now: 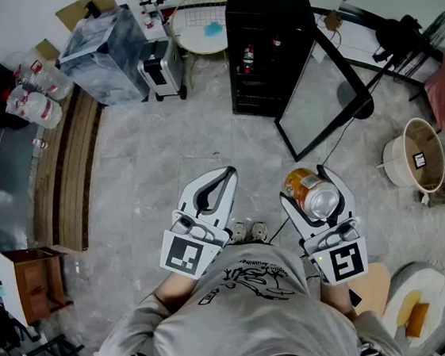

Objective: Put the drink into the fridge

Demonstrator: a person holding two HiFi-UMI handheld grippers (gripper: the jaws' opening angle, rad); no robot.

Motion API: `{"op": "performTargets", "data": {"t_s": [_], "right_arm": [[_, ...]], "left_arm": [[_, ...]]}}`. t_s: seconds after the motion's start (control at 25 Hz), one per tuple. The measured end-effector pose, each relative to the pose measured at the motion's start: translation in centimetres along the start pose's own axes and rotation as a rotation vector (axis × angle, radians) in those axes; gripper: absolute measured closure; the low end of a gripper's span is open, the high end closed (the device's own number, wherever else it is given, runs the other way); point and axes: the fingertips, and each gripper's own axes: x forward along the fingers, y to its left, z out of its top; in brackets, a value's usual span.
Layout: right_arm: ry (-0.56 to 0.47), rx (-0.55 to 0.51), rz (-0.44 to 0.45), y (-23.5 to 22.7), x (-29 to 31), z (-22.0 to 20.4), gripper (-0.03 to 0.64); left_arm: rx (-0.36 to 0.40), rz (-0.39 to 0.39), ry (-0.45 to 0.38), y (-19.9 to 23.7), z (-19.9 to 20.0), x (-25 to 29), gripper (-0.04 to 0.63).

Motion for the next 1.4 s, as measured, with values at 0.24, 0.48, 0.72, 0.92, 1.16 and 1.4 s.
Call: {"op": "performTargets", "data": {"t_s": [0.24,0.48,0.72,0.92,1.16,1.4], "right_arm": [[-0.006,0.032,0.008,1.2,1.5,0.3,0.273],[-0.001,0.027,0.002,2.8,2.7,0.2,0.275],[0.011,0.016,-0.008,2.7,3.9,0.1,0.275],[0.013,0.009,-0.008,2.0,5.0,-0.3,0.275],[0.012,0.012,-0.017,-0.3,6.6,-0.5,0.275],[0.015,0.001,-0.018,-4.2,8.1,-0.8,0.275]], "left_arm": [[-0.005,-0.009,0.005,1.6,0.0,-1.0,0.574],[-0.005,-0.02,0.0,3.2,-0.3,-2.4,0.574],[-0.02,-0.048,0.005,4.0,-0.6,-2.0,0.574],[-0.025,-0.053,-0.003,4.5,-0.8,-0.7,0.574],[-0.031,-0.056,-0.005,5.3,-0.9,1.9,0.574],[-0.018,-0.058,-0.005,6.0,-0.9,6.1,0.574]]}}
